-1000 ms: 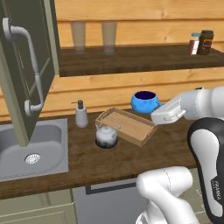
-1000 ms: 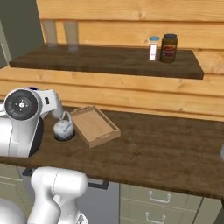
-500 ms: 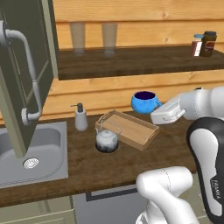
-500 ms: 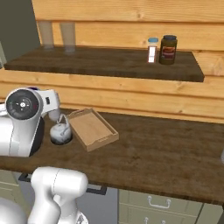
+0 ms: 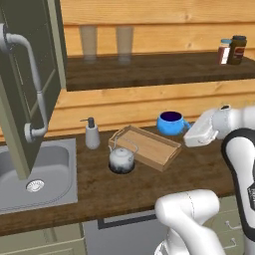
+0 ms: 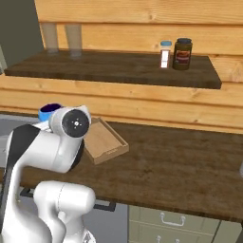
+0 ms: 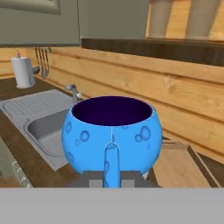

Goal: Pick the kettle from the counter and place it on the tray. Then pick the mug from the cabinet and place it on the tray. Then close the cabinet doors.

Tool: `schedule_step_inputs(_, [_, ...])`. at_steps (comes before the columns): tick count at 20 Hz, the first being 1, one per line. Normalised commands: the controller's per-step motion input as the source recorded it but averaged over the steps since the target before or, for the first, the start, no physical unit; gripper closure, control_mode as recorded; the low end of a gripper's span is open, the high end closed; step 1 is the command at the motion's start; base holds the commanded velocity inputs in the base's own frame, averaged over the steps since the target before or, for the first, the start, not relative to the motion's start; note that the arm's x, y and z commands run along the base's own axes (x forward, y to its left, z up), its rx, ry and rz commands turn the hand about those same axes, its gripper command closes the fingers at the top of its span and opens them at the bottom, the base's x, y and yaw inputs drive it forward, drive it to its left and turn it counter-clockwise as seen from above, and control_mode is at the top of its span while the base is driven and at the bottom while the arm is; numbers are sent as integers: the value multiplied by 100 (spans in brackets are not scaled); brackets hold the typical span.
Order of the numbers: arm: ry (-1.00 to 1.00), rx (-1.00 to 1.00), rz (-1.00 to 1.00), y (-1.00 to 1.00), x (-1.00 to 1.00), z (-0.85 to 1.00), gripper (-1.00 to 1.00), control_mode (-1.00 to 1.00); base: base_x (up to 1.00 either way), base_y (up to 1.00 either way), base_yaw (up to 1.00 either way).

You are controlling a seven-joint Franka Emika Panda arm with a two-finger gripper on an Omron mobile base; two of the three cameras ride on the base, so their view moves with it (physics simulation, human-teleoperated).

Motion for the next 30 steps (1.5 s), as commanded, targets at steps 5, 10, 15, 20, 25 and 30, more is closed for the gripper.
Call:
schedule_step_inputs(5, [-10, 0, 12, -25, 48, -64, 100, -100, 0, 0, 0])
schedule_step_inputs(10, [-12, 2, 15, -18, 39, -58, 100, -100, 0, 0, 0])
schedule_step_inputs(15, [-11, 5, 15, -21, 43, -45, 100, -100, 0, 0, 0])
schedule_step_inputs(20, [-10, 1, 12, -7, 46, -37, 100, -100, 0, 0, 0])
schedule_step_inputs(25, [-5, 0, 11, 0, 53, -33, 100, -100, 0, 0, 0])
schedule_step_inputs(30, [-6, 0, 11, -3, 54, -35, 100, -100, 0, 0, 0])
